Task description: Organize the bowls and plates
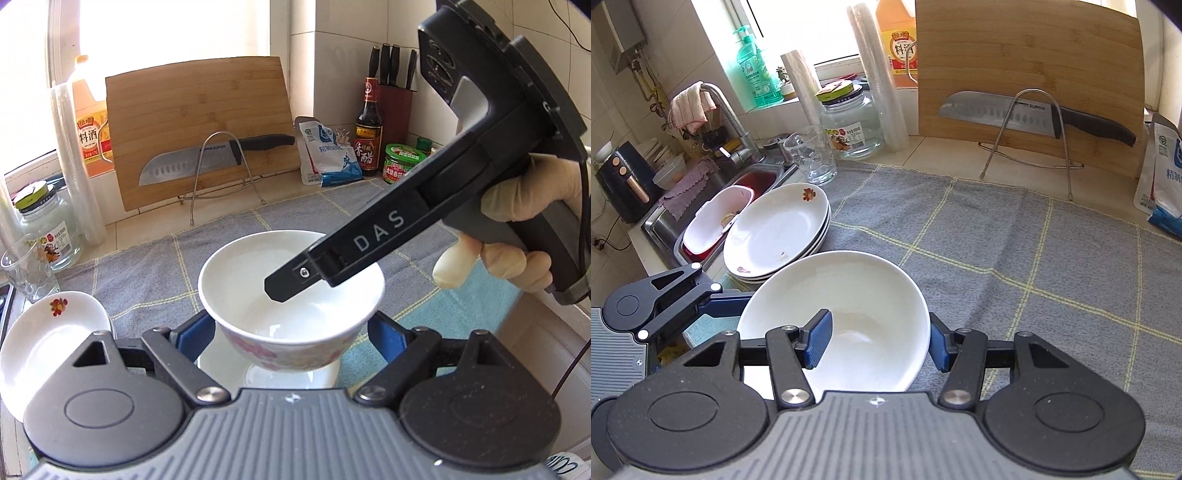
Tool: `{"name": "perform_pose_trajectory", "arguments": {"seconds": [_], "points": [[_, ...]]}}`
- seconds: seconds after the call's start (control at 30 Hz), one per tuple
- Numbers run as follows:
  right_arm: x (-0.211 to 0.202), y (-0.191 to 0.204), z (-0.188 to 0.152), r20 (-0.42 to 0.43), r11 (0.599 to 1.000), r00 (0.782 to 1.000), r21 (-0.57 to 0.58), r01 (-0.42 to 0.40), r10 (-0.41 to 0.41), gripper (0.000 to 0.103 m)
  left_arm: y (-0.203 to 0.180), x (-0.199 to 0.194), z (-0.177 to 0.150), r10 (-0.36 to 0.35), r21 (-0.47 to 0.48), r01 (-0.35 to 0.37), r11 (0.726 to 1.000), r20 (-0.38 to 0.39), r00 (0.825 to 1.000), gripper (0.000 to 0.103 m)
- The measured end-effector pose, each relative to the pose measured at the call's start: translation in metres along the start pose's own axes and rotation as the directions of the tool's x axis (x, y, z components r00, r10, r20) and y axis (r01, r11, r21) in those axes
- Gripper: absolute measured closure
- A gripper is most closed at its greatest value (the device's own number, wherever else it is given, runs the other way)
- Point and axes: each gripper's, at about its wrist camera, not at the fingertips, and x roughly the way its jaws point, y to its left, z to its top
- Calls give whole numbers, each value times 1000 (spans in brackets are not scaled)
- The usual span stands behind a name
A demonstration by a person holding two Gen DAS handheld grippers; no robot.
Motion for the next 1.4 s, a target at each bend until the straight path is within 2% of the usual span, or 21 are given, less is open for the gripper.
{"name": "perform_pose_trajectory", "arguments": {"seconds": [0.33, 0.83, 1.03, 1.1, 1.23, 1.4], "points": [[24, 8, -5, -33, 1000, 999, -1, 10, -10, 43, 13, 7, -19, -8, -21, 7, 1000, -30, 1000, 14], [34, 8, -5, -50, 1000, 999, -14, 5, -6, 42, 18, 21, -24, -31, -46, 27, 999, -79, 996, 14], [35, 10, -5, -42, 1000, 999, -23, 4, -5, 32, 21, 21, -27, -42, -46, 38, 998, -83, 996, 11], [32, 9, -5, -26, 1000, 1000, -16, -5, 5, 22, 22, 20, -26, -54, -47, 51, 998, -83, 995, 10], [24, 9, -4, 11, 999, 1000, -35, -4, 5, 20, 24, 14, -27, -57, -33, 55, 998, -74, 996, 9], [6, 11, -8, 71, 996, 997, -87, -21, 28, 7, 32, 5, -34, -94, 0, 95, 996, -76, 993, 5]]}}
